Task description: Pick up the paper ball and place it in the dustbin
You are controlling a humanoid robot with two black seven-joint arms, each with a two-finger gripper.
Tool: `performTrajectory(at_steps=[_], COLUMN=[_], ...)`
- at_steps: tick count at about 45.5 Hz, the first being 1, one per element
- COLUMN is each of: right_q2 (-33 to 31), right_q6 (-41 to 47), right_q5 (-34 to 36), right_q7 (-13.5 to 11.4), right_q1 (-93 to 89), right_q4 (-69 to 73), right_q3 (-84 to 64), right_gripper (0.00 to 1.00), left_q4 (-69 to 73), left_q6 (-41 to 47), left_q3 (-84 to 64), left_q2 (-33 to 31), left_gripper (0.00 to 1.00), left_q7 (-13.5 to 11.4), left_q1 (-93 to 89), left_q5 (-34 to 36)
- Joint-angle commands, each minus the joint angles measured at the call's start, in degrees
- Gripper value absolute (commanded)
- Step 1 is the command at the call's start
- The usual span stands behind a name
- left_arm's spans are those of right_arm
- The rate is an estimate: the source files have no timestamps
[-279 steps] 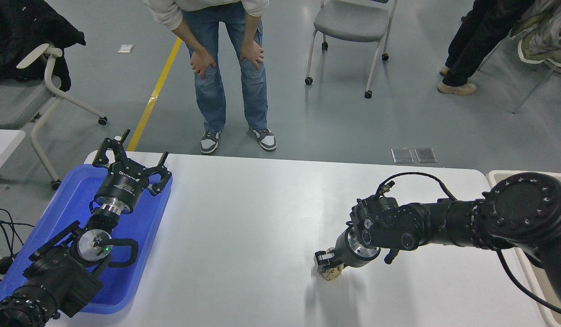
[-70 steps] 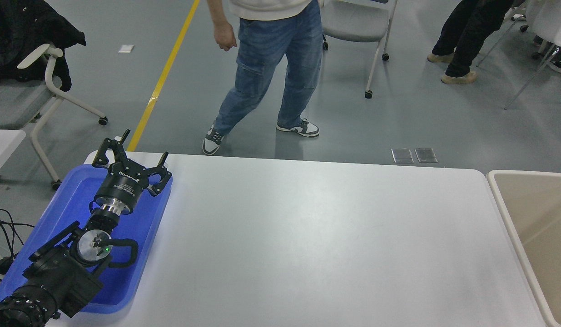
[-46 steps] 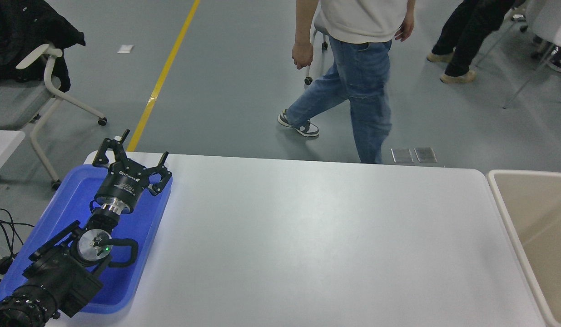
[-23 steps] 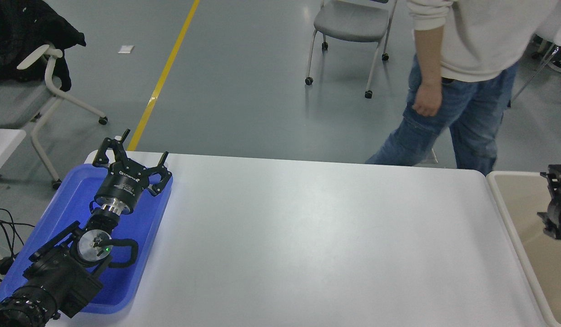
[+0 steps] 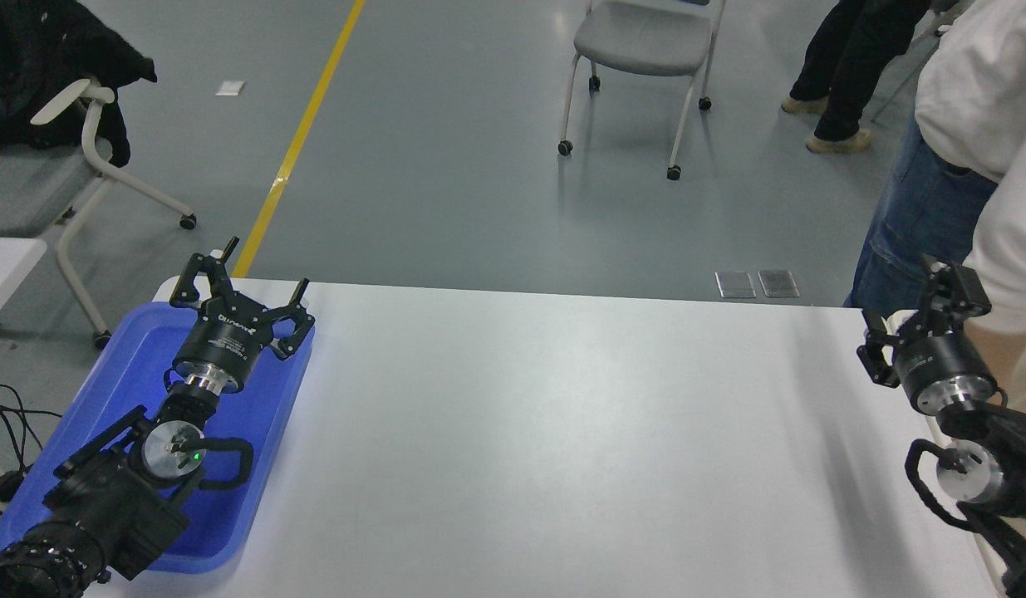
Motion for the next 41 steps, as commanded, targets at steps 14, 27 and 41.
performTrajectory(at_steps=[14, 27, 41], right_q2=[5.8, 5.1, 4.5], right_q6=[-6.4, -6.4, -6.5], right_q5=[-0.4, -0.7, -0.7], right_q7=[3.8, 3.9, 3.9], right_q1=[-1.3, -1.3, -1.4], right_q4=[4.6, 4.1, 3.1], right_q3=[1.2, 0.8, 1.0], right_gripper=[1.0, 1.0, 1.0], left_q4=[0.0, 0.0, 0.0], left_q6=[0.0, 0.0, 0.0], left_q3=[0.0, 0.0, 0.0], left_q2=[0.0, 0.0, 0.0], left_gripper=[1.0, 1.0, 1.0], left_q7=[0.0, 0.0, 0.0], left_q1=[0.0, 0.0, -0.1], left_q5=[0.0, 0.0, -0.1])
